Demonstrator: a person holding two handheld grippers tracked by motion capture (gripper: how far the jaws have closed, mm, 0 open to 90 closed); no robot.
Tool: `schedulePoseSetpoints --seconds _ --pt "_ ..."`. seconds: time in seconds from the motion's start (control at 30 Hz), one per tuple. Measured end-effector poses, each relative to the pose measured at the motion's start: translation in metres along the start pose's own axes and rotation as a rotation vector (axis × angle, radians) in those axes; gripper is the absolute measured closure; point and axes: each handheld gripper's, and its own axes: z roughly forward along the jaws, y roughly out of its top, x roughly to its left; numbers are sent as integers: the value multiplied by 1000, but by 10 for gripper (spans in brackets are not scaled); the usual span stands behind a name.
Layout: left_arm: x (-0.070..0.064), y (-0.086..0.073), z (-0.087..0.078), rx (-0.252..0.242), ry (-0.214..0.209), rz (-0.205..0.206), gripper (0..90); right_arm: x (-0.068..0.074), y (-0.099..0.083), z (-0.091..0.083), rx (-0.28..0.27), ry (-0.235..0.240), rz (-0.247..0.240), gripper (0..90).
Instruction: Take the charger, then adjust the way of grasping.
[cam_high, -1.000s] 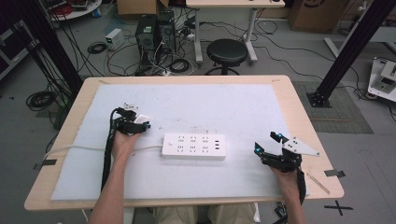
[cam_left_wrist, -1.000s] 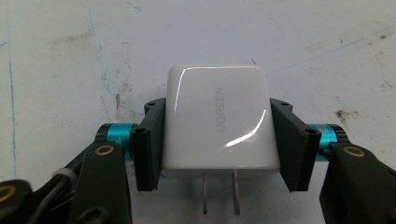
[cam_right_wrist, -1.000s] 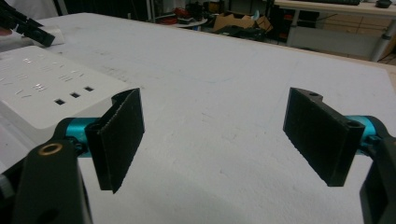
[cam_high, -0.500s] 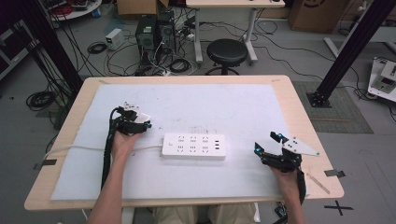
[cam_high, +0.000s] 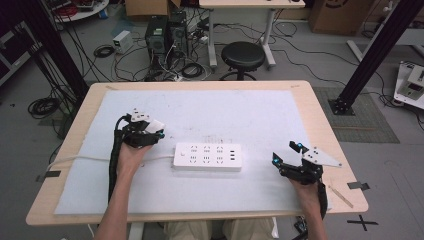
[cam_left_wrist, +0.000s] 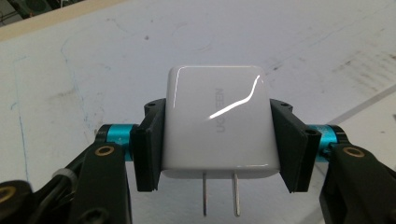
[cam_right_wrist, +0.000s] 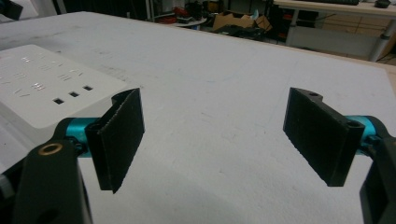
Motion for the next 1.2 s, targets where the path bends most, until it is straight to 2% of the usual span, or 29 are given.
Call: schedulePoseSetpoints --seconds 0.07,0.1,0.2,0.23,0.37,0.4,0.7,0.73,0.87,0.9,1.1,1.13,1.2 --pt "-2 1 -3 -6 -2 5 424 0 0 0 0 0 3 210" --pt "-9 3 -13 -23 -12 15 424 0 0 0 -1 0 3 210" --pt "-9 3 -13 -23 -12 15 424 0 0 0 0 0 0 210" --pt "-18 5 -25 -57 -23 19 424 0 0 0 3 -2 9 210" --pt "-20 6 -27 -63 -28 17 424 1 0 0 3 -4 8 210" --pt "-24 6 -33 -72 -33 29 424 1 0 0 3 -4 8 210" --pt "-33 5 -39 -93 -51 52 424 0 0 0 1 -4 2 210" --pt "-42 6 -44 -121 -64 69 424 0 0 0 1 -4 2 210" --pt "-50 8 -47 -136 -77 94 424 1 0 0 1 -14 4 210" --pt "-55 9 -48 -146 -85 105 424 1 0 0 6 -15 4 210" --pt "-63 11 -48 -159 -100 123 424 1 1 1 22 -20 2 209" --pt "-75 12 -47 -170 -117 167 424 2 1 3 30 -19 -7 210" --pt "-78 12 -47 -172 -124 173 424 2 1 3 34 -20 -14 210"
